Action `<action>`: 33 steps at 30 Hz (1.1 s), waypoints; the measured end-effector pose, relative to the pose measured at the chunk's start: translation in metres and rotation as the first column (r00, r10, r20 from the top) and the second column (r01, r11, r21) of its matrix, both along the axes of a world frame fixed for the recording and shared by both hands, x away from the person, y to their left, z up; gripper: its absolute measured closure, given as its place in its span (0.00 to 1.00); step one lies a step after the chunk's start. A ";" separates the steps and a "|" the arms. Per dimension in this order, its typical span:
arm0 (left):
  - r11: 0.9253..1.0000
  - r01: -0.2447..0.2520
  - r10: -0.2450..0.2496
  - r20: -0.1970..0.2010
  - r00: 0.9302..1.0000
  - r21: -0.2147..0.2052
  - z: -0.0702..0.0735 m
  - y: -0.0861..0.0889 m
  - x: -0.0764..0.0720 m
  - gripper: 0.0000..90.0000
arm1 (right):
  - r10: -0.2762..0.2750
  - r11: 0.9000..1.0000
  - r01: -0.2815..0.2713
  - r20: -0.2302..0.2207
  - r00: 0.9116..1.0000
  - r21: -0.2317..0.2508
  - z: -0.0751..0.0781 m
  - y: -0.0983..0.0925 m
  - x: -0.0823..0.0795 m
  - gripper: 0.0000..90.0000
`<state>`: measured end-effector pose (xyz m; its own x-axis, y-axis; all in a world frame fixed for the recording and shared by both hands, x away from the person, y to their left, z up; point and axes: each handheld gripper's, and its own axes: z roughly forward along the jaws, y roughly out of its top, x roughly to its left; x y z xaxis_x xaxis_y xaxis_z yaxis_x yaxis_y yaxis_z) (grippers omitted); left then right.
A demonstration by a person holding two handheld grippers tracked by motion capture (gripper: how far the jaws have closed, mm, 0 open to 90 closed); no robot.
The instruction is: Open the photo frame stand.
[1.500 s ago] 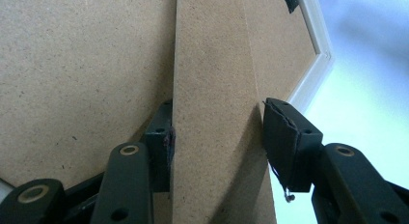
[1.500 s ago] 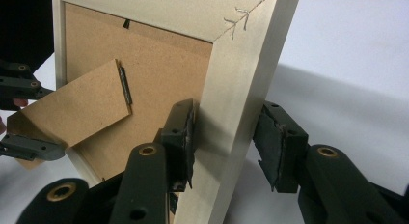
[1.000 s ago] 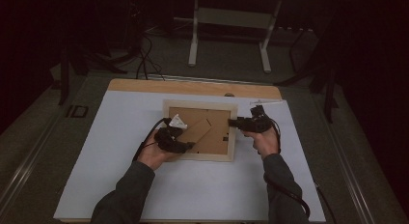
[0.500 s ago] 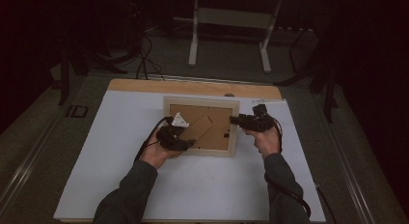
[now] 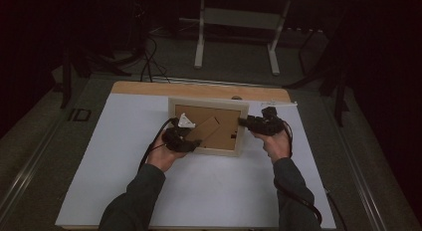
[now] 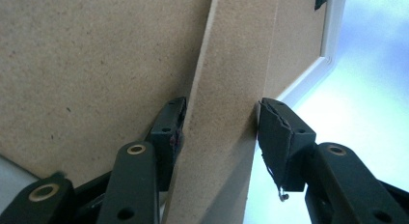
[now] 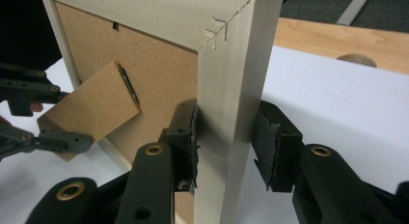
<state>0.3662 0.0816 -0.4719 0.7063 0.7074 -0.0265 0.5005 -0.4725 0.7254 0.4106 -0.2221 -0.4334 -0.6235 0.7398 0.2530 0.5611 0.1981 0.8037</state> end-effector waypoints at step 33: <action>0.998 -0.064 0.063 0.039 0.997 0.011 0.003 0.001 0.008 0.65 | 0.007 0.996 0.005 0.137 0.991 -0.092 0.007 0.012 -0.014 0.70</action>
<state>0.3745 0.0830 -0.4689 0.6601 0.7511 0.0088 0.5012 -0.4492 0.7396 0.3963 -0.2103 -0.4266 -0.6483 0.7552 0.0966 0.4471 0.2749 0.8512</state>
